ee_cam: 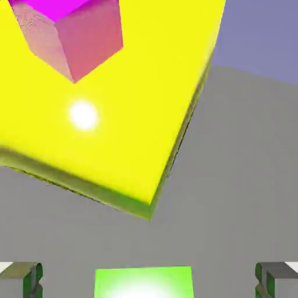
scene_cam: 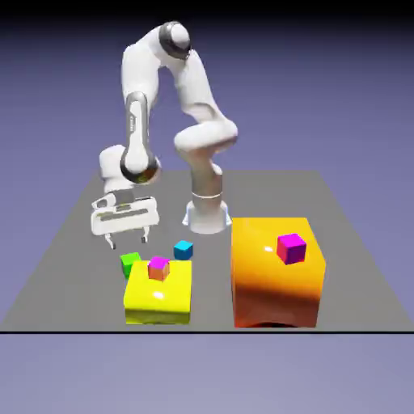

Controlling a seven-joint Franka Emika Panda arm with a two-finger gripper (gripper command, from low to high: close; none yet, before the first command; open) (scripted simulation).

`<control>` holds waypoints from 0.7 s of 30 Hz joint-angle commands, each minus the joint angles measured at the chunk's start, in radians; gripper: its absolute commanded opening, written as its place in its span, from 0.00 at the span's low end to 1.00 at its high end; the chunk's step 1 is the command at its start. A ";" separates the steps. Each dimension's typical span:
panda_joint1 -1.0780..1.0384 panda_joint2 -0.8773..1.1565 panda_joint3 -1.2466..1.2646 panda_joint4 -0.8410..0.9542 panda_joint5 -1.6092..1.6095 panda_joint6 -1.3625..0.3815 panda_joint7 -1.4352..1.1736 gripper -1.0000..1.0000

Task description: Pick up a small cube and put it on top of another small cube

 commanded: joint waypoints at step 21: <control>0.233 -0.162 -0.226 0.059 0.068 0.147 -0.136 0.00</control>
